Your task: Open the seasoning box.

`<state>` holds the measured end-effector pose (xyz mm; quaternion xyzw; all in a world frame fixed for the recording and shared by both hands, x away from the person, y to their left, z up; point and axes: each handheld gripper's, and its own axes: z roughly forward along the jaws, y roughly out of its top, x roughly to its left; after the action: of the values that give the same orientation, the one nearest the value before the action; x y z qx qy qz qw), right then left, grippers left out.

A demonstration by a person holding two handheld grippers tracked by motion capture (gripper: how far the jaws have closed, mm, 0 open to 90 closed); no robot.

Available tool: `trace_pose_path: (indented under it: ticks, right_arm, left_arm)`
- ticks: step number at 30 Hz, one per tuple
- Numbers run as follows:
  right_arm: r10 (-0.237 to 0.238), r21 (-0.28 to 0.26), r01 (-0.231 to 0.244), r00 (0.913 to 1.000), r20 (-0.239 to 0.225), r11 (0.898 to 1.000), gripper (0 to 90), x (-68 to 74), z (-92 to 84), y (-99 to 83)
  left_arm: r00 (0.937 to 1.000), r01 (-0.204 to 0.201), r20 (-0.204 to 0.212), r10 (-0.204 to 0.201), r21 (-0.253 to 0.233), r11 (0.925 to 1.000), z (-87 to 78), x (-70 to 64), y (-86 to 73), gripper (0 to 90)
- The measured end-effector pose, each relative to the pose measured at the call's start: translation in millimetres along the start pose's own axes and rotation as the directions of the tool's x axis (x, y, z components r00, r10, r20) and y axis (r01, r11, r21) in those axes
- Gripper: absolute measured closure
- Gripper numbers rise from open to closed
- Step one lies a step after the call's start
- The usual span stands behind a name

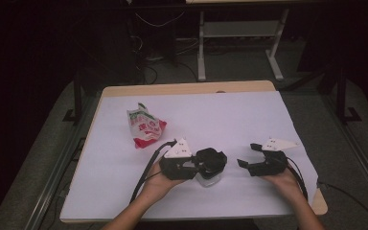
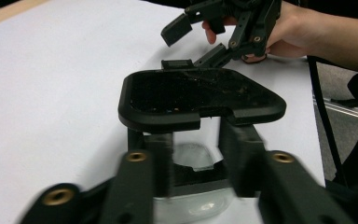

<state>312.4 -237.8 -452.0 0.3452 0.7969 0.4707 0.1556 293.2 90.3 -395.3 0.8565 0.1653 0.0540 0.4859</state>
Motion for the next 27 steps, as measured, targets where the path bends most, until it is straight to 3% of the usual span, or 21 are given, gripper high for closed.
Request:
trace_pose_path:
  ticks: [2,3,5,17,27]
  right_arm:
    - [0.0,0.0,0.0,1.0,0.0,1.0,14.6,0.0,-0.1,0.0]
    - [0.0,0.0,0.0,1.0,0.001,1.0,14.6,0.0,-0.3,0.0]
    - [0.002,-0.001,-0.002,1.0,0.001,1.0,14.6,0.1,-1.2,0.0]
    - [0.004,-0.004,-0.004,1.0,0.002,1.0,14.6,-1.0,-2.3,-0.3]
    - [0.005,-0.004,-0.005,1.0,0.002,1.0,14.6,-0.9,-2.4,-0.3]
  left_arm:
    - [1.0,-0.003,-0.003,0.003,0.003,1.0,0.2,0.6,0.0,74.0]
    - [1.0,-0.001,-0.006,0.001,0.005,1.0,0.0,2.2,0.3,82.5]
    - [1.0,-0.008,0.001,0.008,-0.002,1.0,-1.2,6.5,1.6,89.6]
    - [0.9989,-0.038,0.026,0.038,0.006,0.9993,-3.4,8.6,11.6,89.8]
    - [0.9986,-0.045,0.027,0.046,-0.026,0.9987,-6.8,10.3,27.4,89.7]
